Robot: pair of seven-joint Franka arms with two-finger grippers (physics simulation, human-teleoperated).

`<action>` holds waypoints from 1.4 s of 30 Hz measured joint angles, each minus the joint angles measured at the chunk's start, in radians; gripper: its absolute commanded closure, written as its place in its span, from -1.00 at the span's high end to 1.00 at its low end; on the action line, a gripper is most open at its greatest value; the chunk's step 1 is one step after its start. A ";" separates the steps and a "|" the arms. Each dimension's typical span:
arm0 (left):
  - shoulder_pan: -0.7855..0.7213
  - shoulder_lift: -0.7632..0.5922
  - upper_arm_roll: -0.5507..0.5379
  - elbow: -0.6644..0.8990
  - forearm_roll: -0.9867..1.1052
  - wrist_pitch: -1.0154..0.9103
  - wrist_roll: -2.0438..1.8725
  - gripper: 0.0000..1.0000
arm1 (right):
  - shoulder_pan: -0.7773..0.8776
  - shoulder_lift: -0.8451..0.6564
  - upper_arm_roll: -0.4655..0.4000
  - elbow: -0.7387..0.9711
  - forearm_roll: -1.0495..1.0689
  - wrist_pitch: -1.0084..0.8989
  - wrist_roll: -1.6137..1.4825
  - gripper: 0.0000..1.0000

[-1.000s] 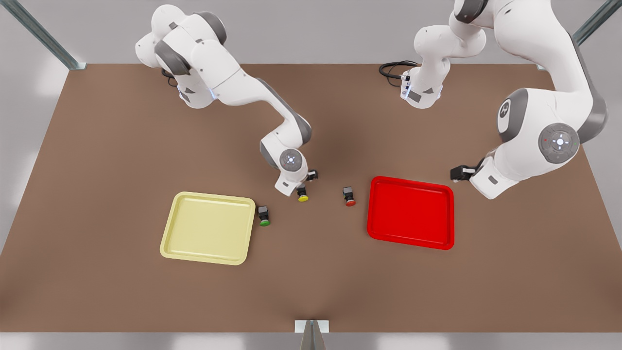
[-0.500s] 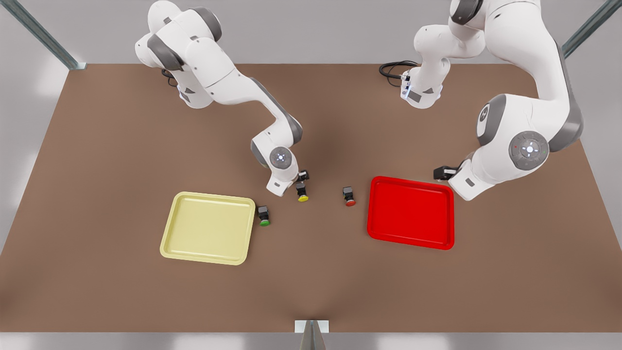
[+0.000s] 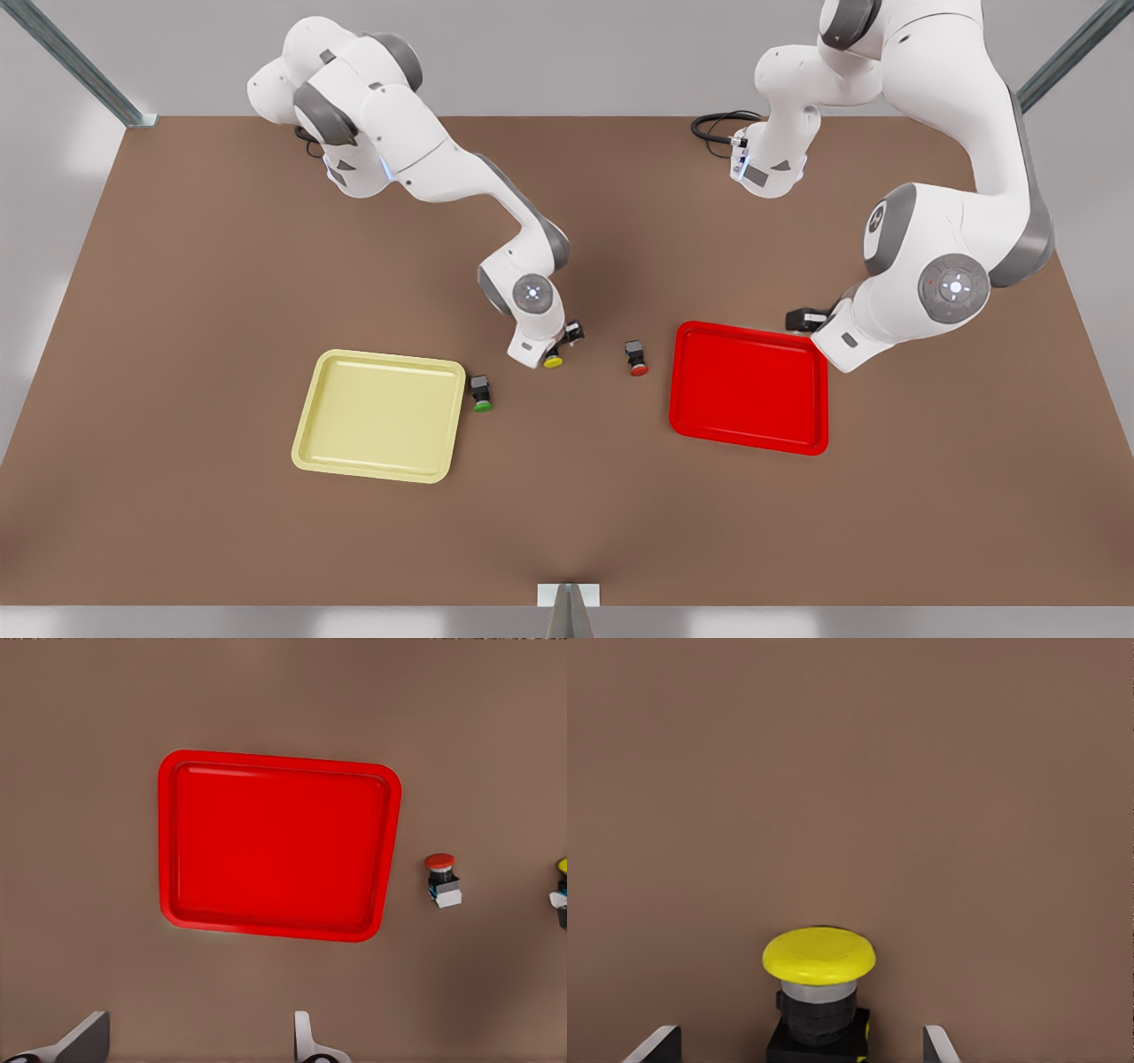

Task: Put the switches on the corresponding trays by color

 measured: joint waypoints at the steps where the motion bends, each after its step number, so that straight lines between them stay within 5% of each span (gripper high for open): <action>1: -0.010 0.006 0.001 0.005 -0.003 0.005 -0.002 1.00 | -0.001 0.001 0.000 -0.001 0.000 -0.001 0.000 0.99; 9: -0.021 0.035 0.001 0.002 -0.015 0.046 -0.004 1.00 | 0.000 -0.011 0.000 -0.050 -0.003 0.000 -0.002 0.96; 11: -0.011 0.049 0.001 0.007 -0.014 0.050 -0.004 1.00 | 0.002 -0.012 0.000 -0.053 -0.002 0.000 0.009 0.20; 12: -0.010 0.059 0.001 0.008 -0.014 0.063 -0.006 1.00 | 0.004 -0.012 0.001 -0.053 0.000 -0.003 0.016 0.11; 31: -0.135 0.075 -0.003 -0.001 -0.016 0.109 -0.108 1.00 | -0.016 -0.038 0.000 -0.042 0.006 -0.018 0.018 0.04; 39: -0.237 0.108 -0.002 0.002 -0.016 0.159 -0.210 1.00 | -0.589 -0.264 0.000 -0.072 -0.015 -0.219 -0.232 0.05; 41: -0.273 0.138 -0.002 0.000 -0.016 0.201 -0.243 1.00 | -0.590 -0.265 0.003 -0.124 -0.020 -0.201 -0.257 0.05; 42: -0.294 0.169 -0.002 0.004 -0.016 0.218 -0.257 1.00 | -0.589 -0.264 0.008 -0.128 -0.019 -0.201 -0.257 0.26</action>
